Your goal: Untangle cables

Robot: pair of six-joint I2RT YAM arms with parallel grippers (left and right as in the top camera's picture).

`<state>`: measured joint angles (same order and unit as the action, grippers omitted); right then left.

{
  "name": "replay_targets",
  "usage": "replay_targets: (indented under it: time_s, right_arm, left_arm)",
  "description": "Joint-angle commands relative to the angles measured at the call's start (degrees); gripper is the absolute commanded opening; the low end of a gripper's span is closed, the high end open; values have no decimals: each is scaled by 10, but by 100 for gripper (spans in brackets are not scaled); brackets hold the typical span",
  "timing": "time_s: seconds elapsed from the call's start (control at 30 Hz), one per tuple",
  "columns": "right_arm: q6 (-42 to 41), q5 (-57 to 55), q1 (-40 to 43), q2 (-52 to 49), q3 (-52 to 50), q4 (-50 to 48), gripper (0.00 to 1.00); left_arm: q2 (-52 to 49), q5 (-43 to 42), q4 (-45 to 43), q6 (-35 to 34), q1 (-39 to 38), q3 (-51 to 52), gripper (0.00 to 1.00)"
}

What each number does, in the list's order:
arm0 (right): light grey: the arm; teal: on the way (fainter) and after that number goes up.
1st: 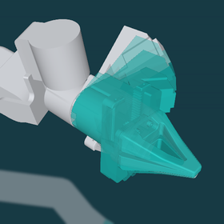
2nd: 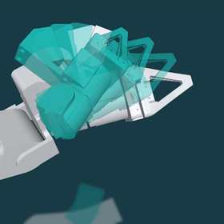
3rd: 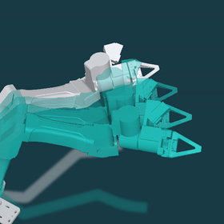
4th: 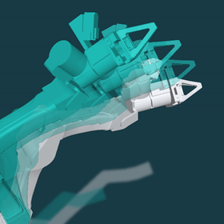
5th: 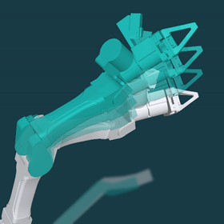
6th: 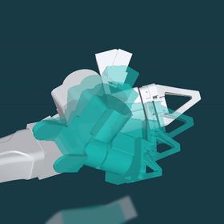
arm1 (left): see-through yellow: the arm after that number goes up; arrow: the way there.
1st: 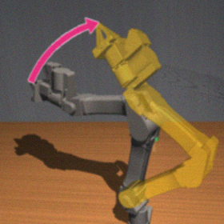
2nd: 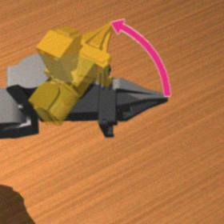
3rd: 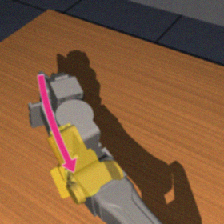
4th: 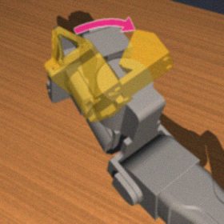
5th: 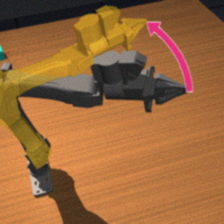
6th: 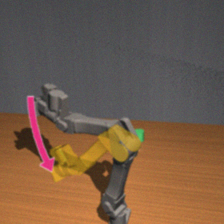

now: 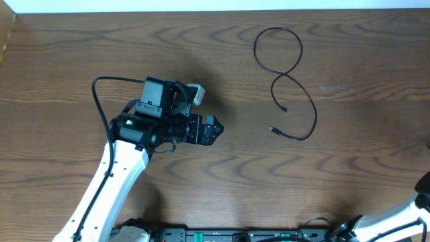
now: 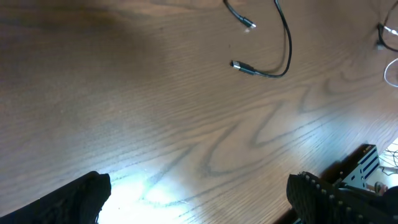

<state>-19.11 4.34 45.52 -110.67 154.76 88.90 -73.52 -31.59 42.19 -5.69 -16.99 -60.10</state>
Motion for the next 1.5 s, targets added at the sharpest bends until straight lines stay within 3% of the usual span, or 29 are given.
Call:
replay_targets:
  time_s: [0.0, 0.5, 0.8, 1.07, 1.47]
  right_arm:
    - [-8, 30, -16, -37, -1, -14, 1]
    - [64, 21, -49, -224, -1, -120, 1]
    - [51, -71, 15, -317, -1, -110, 1]
    - [46, -7, 100, -331, -1, -115, 1]
    - [76, -8, 31, -335, -2, -144, 1]
  left_arm:
    - [-1, -7, -6, 12, -1, 0, 96]
    - [-1, -7, -5, 12, -1, 0, 96]
    - [-1, -10, -5, 5, -9, 0, 96]
    - [-1, -9, -18, 5, -46, 0, 96]
    - [-1, -8, -35, 6, -66, 0, 96]
